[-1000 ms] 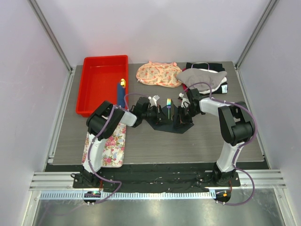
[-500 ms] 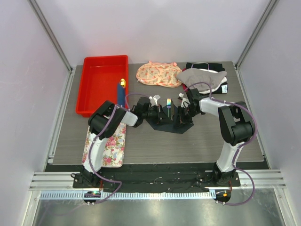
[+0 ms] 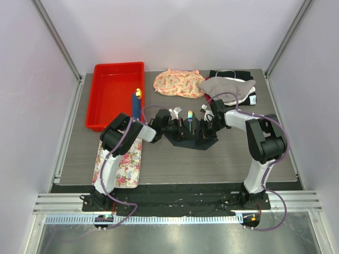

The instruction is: Place the utensils on the paper napkin and roll it up

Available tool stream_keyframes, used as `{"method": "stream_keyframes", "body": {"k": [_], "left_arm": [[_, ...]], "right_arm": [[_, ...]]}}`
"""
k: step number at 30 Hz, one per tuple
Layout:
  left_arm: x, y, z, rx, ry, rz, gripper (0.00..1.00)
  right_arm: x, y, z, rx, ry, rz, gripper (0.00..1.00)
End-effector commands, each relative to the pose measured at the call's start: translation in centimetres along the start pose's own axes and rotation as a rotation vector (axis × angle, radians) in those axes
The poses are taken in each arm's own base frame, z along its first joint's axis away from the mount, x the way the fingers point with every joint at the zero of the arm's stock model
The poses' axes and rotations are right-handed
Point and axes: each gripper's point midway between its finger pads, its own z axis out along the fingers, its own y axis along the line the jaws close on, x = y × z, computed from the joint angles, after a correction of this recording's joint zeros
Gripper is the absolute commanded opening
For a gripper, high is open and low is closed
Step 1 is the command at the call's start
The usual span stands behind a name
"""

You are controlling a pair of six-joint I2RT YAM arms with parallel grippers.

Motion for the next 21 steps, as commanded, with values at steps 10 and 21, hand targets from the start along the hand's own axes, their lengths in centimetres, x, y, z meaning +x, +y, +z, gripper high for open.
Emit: {"method": "stream_keyframes", "body": {"k": [10,21], "left_arm": [[-0.1,1.7,0.3,-0.068,-0.003,0.006,0.0],[-0.3,1.8,0.5,-0.067,-0.002,0.004,0.0]], "right_arm": [[-2.3,2.6,-5.0,-0.043,-0.084,-0.056,0.4],[-3.0,-3.9,-7.7,0.2,-0.165,0.066,0.79]]}}
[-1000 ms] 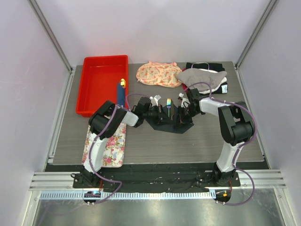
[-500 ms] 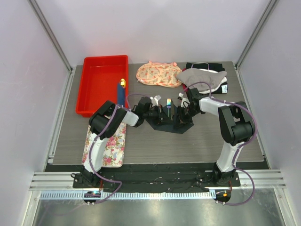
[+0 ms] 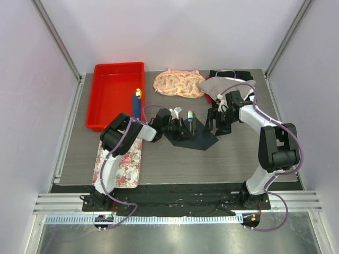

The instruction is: Place the utensils on the paper napkin and roll it up

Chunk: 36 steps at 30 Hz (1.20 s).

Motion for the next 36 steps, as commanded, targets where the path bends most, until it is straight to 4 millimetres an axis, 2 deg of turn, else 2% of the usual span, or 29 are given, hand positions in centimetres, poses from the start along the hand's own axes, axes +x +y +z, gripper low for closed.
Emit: {"method": "stream_keyframes", "body": {"k": [1,5,12,18,25,27,30,31,32,36], "left_arm": [[-0.3,1.7,0.5,-0.057,-0.01,0.007,0.0],[-0.3,1.6,0.5,-0.053,-0.009,0.009,0.0],[-0.3,1.7,0.4,-0.055,-0.013,0.015,0.0],[-0.4,1.7,0.4,-0.055,-0.011,0.016,0.0],[-0.4,1.7,0.3,-0.056,-0.014,0.015,0.0],[-0.4,1.7,0.3,-0.056,-0.014,0.015,0.0],[-0.4,1.6,0.3,-0.055,-0.015,0.016,0.0],[-0.4,1.6,0.3,-0.055,-0.015,0.016,0.0],[-0.4,1.6,0.3,-0.054,-0.016,0.017,0.0],[-0.5,1.6,0.2,-0.054,-0.017,0.017,0.0]], "right_arm": [[-0.1,-3.0,-0.5,0.151,-0.018,0.031,0.79],[0.5,-4.5,0.7,0.192,0.008,0.058,0.8],[1.8,-3.9,3.2,0.102,0.083,0.111,0.79],[2.1,-1.1,3.9,-0.074,0.115,0.154,0.73],[0.2,2.0,2.3,-0.214,0.024,0.143,0.56],[0.1,2.5,2.0,-0.235,0.012,0.158,0.55],[0.3,2.7,1.9,-0.261,0.011,0.184,0.57],[0.3,2.6,1.9,-0.257,0.008,0.196,0.61],[0.4,2.5,1.9,-0.253,0.009,0.204,0.69],[1.2,1.6,1.9,-0.251,0.026,0.26,0.77]]}}
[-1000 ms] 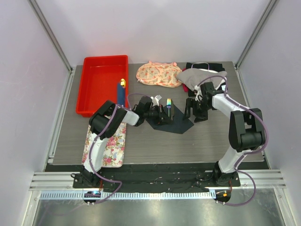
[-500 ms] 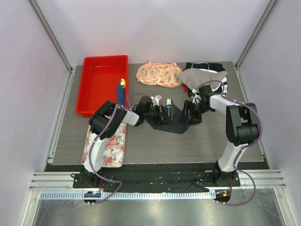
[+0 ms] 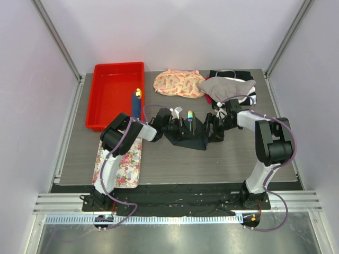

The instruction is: Place the utensils on the paper napkin and roll it up

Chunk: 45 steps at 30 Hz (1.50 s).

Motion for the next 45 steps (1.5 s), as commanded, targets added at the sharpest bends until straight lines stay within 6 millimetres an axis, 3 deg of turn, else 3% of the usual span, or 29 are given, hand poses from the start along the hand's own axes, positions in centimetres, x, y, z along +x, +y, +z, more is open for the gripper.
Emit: {"method": "stream_keyframes", "body": {"k": [1,6,13,19,26,33,42,43,45], "left_arm": [[-0.4,1.5,0.1,-0.048,-0.02,0.005,0.0],[-0.4,1.5,0.1,-0.049,-0.021,0.008,0.0],[-0.5,1.5,0.1,-0.048,-0.023,0.01,0.0],[-0.3,1.5,0.0,-0.052,-0.021,0.014,0.0],[-0.3,1.6,0.0,-0.052,-0.02,0.014,0.0],[-0.4,1.6,-0.1,-0.053,-0.022,0.015,0.0],[-0.6,1.7,-0.1,-0.052,-0.025,0.015,0.0],[-0.5,1.6,-0.1,-0.053,-0.025,0.017,0.0],[-0.6,1.7,-0.1,-0.055,-0.026,0.016,0.0]], "right_arm": [[-0.1,0.5,-1.1,-0.039,-0.034,0.037,0.79],[1.7,-0.8,-1.5,-0.034,-0.004,0.105,0.82],[2.2,-0.9,-1.6,-0.075,-0.002,0.159,0.82],[-0.1,-0.8,-2.5,-0.068,-0.131,0.116,0.81],[-2.1,0.7,-3.9,-0.094,-0.253,0.041,0.78],[-2.2,1.2,-3.4,-0.148,-0.236,0.06,0.69],[-1.4,-2.4,-2.5,0.024,-0.201,0.058,0.65],[-1.3,-2.5,-2.4,0.026,-0.194,0.056,0.63],[-1.0,-2.6,-2.2,0.019,-0.172,0.064,0.5]]}}
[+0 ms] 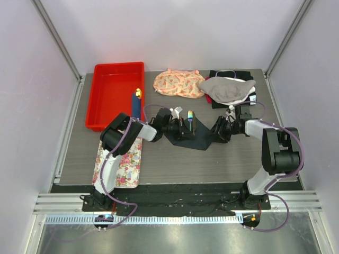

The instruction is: Place the utensils on the paper napkin and roll it up

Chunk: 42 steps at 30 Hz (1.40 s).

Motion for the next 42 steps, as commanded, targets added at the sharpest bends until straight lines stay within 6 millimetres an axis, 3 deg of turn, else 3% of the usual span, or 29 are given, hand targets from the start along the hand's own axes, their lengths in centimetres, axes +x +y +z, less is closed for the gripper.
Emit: {"method": "stream_keyframes", "body": {"k": [1,3,10,12,21,35,42], "left_arm": [[-0.6,1.6,-0.1,-0.054,-0.026,0.014,0.0],[-0.5,1.8,-0.1,-0.063,-0.025,0.013,0.0],[-0.3,2.0,-0.2,-0.072,-0.021,0.013,0.0],[-0.4,2.1,-0.2,-0.074,-0.022,0.01,0.0],[-0.7,1.8,-0.3,-0.071,-0.025,0.015,0.0],[-1.5,-0.4,-0.9,-0.012,-0.055,-0.01,0.0],[-1.9,-2.1,-1.4,0.058,-0.08,0.002,0.01]], "right_arm": [[-0.1,-0.4,0.0,0.02,0.021,-0.021,0.44],[-0.3,0.2,0.0,-0.003,0.023,-0.025,0.27],[-1.1,4.4,-0.2,-0.131,0.018,-0.037,0.05],[-1.1,5.6,0.0,-0.159,0.022,-0.035,0.02],[0.2,7.0,2.3,-0.174,0.074,-0.012,0.01],[1.0,4.1,4.0,-0.07,0.082,0.027,0.01],[0.7,4.1,4.1,-0.059,0.074,0.033,0.01]]}}
